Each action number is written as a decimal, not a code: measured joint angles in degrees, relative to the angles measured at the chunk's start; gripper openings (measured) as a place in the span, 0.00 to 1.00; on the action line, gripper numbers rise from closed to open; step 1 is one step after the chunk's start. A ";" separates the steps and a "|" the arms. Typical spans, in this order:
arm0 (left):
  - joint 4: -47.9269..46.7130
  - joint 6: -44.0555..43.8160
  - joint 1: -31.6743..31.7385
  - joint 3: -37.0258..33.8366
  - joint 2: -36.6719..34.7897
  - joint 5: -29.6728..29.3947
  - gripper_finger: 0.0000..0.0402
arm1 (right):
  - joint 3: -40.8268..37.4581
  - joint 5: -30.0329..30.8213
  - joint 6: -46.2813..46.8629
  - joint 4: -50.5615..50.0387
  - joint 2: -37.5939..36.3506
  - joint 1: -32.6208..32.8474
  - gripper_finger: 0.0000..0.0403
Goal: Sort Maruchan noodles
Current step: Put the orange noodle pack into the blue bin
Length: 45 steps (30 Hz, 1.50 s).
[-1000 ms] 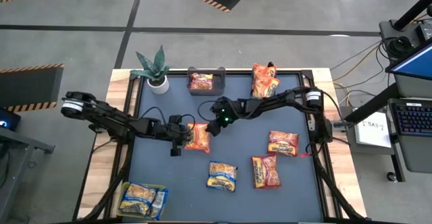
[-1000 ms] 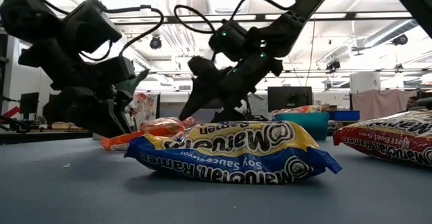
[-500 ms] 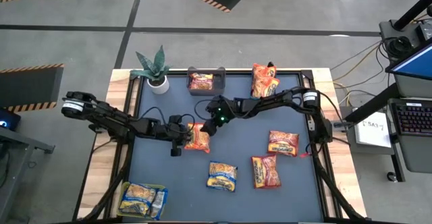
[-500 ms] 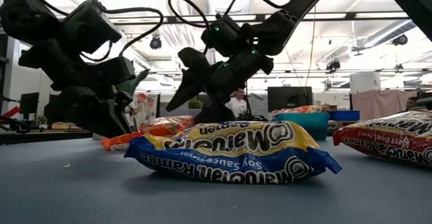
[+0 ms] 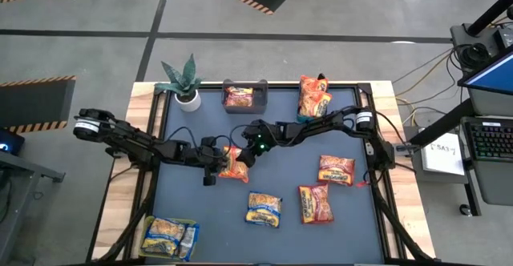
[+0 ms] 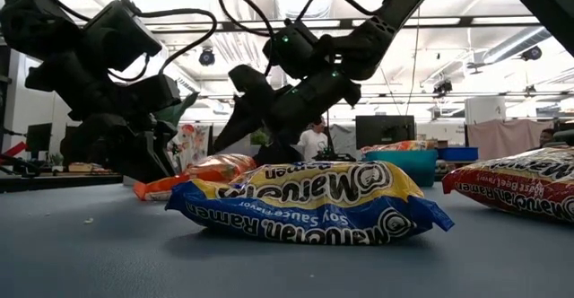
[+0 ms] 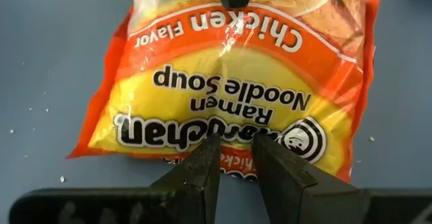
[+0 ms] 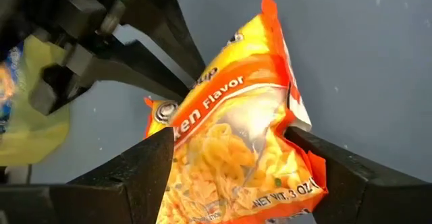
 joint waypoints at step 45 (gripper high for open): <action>-6.62 5.44 0.00 0.09 -36.15 -2.05 0.48 | -0.01 -3.12 -18.17 -14.70 -13.77 -3.10 0.19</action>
